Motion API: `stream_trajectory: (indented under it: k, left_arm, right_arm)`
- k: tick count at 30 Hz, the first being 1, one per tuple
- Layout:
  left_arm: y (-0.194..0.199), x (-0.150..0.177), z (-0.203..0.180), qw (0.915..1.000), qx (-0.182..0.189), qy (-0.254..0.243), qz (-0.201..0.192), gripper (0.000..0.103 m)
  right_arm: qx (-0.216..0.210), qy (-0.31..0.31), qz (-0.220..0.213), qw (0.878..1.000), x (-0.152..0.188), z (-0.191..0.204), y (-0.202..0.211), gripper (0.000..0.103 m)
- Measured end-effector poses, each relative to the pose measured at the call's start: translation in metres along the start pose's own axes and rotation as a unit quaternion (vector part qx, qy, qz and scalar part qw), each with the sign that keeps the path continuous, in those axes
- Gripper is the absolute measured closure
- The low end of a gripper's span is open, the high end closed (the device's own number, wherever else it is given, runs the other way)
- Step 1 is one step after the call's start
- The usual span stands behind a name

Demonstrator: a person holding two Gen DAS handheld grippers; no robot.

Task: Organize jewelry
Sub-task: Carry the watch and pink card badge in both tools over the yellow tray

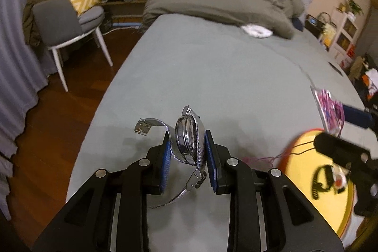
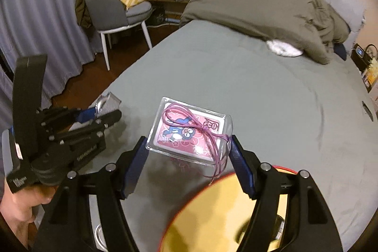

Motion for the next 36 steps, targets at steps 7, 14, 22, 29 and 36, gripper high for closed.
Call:
stream_trajectory:
  k: [7, 14, 22, 29, 36]
  left_arm:
    - [0.027, 0.020, -0.069, 0.9979, 0.036, -0.054, -0.010, 0.078]
    - [0.033, 0.051, -0.124, 0.9928, 0.062, -0.103, 0.001, 0.078]
    - [0.040, 0.087, -0.169, 0.9855, 0.092, -0.140, 0.023, 0.078]
    - [0.050, 0.140, -0.227, 0.9712, 0.137, -0.190, 0.043, 0.078]
    - [0.029, 0.172, -0.256, 0.9622, 0.130, -0.230, 0.067, 0.077]
  right_arm:
    - [0.014, -0.021, -0.032, 0.999, 0.019, -0.033, 0.059, 0.039]
    - [0.027, -0.040, -0.058, 0.997, 0.041, -0.065, 0.108, 0.039]
    - [0.034, -0.060, -0.070, 0.995, 0.085, -0.093, 0.138, 0.039]
    - [0.023, -0.084, -0.063, 0.994, 0.140, -0.116, 0.132, 0.039]
    - [0.026, -0.111, -0.030, 0.993, 0.188, -0.141, 0.100, 0.039]
Point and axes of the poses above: each gripper's, at about its wrist camera, not at the fingertips, and y roughly against the way its jaws point, z to its left, x to its underside, the point moved 4 cm from there along -y, roughly the way its jaws point, and after that the axes turned 7 degrees about z, right-handed, at the moved point
